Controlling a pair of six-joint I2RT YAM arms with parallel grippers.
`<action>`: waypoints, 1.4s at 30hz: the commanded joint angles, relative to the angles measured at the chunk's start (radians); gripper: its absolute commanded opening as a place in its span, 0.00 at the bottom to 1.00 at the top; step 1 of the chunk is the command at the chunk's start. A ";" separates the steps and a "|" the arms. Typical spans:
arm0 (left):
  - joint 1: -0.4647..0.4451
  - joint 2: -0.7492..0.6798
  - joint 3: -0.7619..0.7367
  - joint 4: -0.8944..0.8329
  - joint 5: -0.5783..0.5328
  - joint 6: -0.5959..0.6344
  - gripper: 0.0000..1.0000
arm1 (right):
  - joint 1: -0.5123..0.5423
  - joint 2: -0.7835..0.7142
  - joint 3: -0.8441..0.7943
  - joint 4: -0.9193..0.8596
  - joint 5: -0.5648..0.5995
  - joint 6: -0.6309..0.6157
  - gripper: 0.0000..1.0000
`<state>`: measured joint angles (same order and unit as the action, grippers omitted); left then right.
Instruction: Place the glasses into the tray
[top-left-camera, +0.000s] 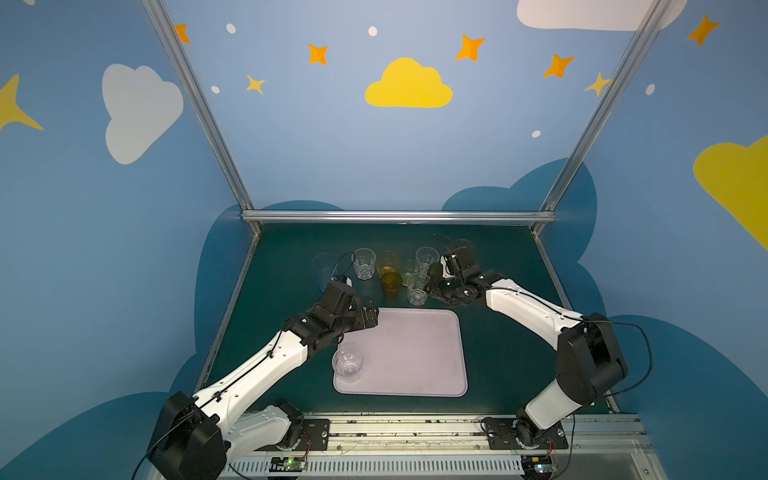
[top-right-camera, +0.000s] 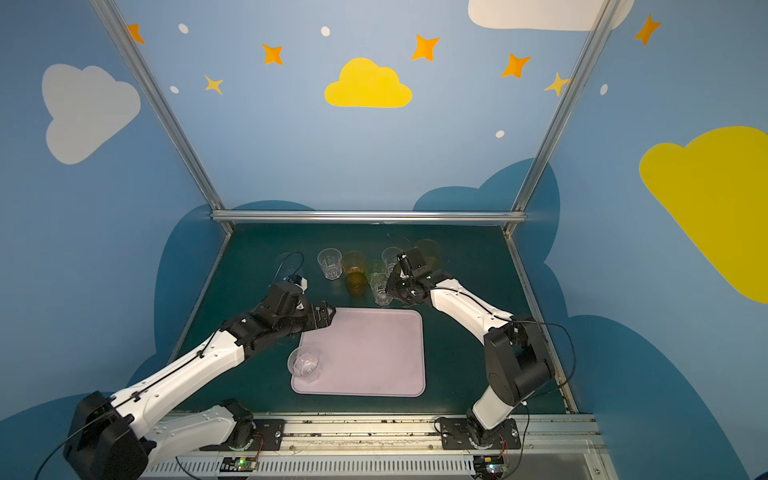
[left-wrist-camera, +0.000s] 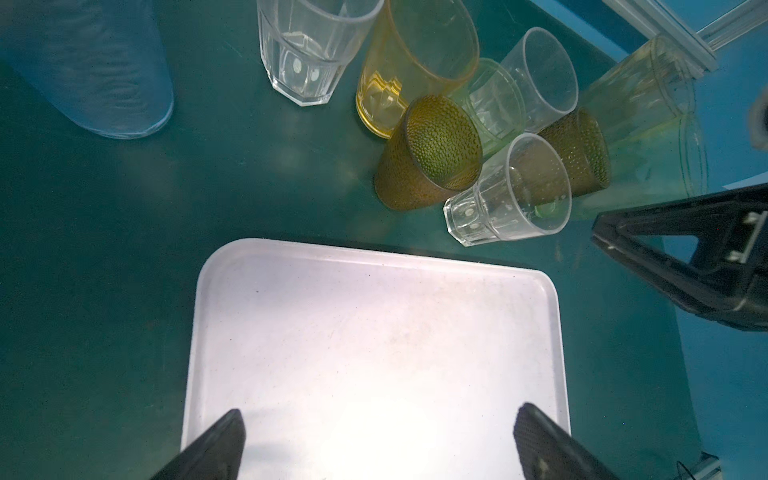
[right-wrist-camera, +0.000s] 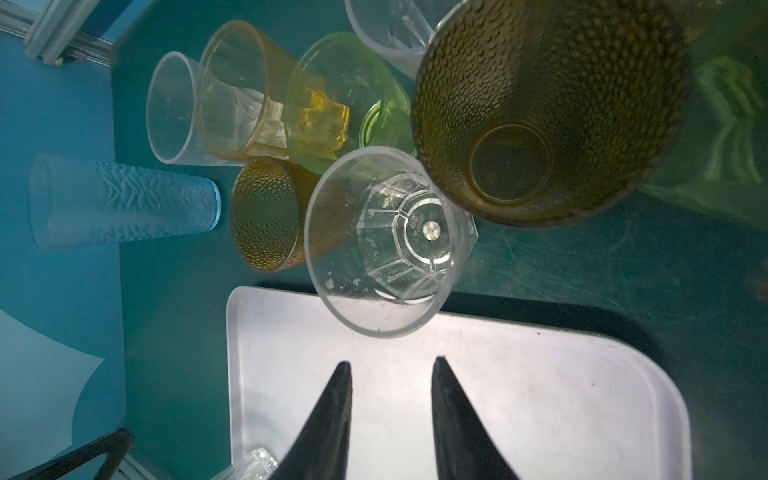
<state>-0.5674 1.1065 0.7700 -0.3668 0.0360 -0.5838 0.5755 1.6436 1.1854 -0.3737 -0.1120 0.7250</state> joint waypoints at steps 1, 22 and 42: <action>0.004 -0.033 -0.018 0.028 -0.010 -0.004 1.00 | 0.010 0.028 0.044 -0.044 0.025 -0.014 0.32; 0.005 -0.040 -0.026 0.008 -0.030 -0.007 1.00 | 0.030 0.103 0.097 -0.090 0.104 -0.038 0.28; 0.004 -0.051 -0.040 -0.005 -0.030 -0.014 1.00 | 0.024 0.140 0.125 -0.078 0.130 -0.017 0.29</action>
<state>-0.5674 1.0710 0.7399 -0.3569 0.0139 -0.5991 0.5995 1.7641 1.2812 -0.4454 -0.0040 0.6998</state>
